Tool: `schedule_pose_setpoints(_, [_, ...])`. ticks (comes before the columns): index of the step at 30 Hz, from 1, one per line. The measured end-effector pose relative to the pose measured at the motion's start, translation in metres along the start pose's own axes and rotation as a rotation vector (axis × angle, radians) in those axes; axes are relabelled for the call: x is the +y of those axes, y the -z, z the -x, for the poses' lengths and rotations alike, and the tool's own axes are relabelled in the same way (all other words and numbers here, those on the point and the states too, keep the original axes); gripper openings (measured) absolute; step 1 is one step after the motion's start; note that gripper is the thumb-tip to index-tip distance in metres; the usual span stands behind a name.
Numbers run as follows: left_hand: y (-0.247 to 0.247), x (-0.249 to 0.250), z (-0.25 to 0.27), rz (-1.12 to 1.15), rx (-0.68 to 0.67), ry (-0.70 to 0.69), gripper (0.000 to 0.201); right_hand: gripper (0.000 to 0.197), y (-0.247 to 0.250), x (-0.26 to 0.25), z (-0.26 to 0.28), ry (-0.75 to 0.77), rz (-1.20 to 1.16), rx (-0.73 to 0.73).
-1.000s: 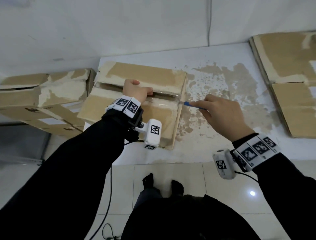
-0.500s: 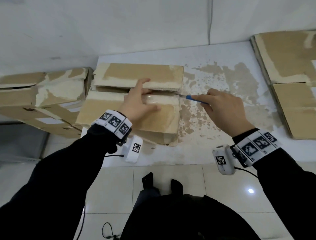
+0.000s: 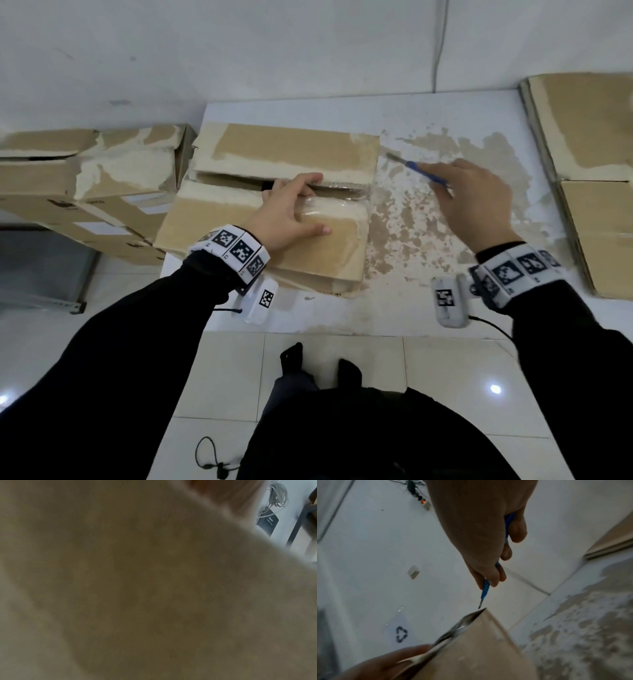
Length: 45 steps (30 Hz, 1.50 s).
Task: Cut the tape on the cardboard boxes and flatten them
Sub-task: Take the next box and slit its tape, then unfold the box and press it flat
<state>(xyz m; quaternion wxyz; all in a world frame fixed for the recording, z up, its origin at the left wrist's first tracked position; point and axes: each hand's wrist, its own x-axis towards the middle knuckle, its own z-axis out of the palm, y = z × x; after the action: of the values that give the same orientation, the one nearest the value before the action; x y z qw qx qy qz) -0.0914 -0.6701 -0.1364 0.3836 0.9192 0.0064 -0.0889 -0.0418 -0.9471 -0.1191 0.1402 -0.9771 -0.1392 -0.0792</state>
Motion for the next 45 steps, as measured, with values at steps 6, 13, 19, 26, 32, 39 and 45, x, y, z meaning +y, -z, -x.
schedule_pose_setpoints(6, [0.000,0.005,0.000,-0.043,-0.003,-0.040,0.081,0.031,-0.051,0.073,0.047,-0.531,-0.405,-0.096])
schedule_pose_setpoints(13, [0.027,0.040,0.012,-0.601,-0.017,-0.172,0.081,0.026,-0.096,0.058,0.064,-0.440,-0.328,-0.094])
schedule_pose_setpoints(19, [0.080,0.076,0.053,-0.489,-0.175,-0.237,0.071,0.033,-0.038,-0.049,0.009,0.343,-0.644,-0.212])
schedule_pose_setpoints(26, [0.086,0.027,0.115,-0.455,-0.427,0.008,0.041,0.052,-0.012,-0.055,-0.046,0.418,-0.355,-0.134])
schedule_pose_setpoints(32, [0.047,-0.024,0.095,-0.837,-0.278,-0.019,0.086,0.063,-0.014,-0.072,-0.163,0.314,-0.231,-0.364])
schedule_pose_setpoints(39, [0.047,-0.041,0.062,-0.950,-0.344,-0.220,0.070,0.046,-0.040,-0.103,-0.167,0.193,0.138,-0.563])
schedule_pose_setpoints(45, [0.055,-0.036,0.050,-1.125,-0.403,-0.331,0.075,0.038,-0.029,-0.192,-0.081,0.638,0.341,-0.976])
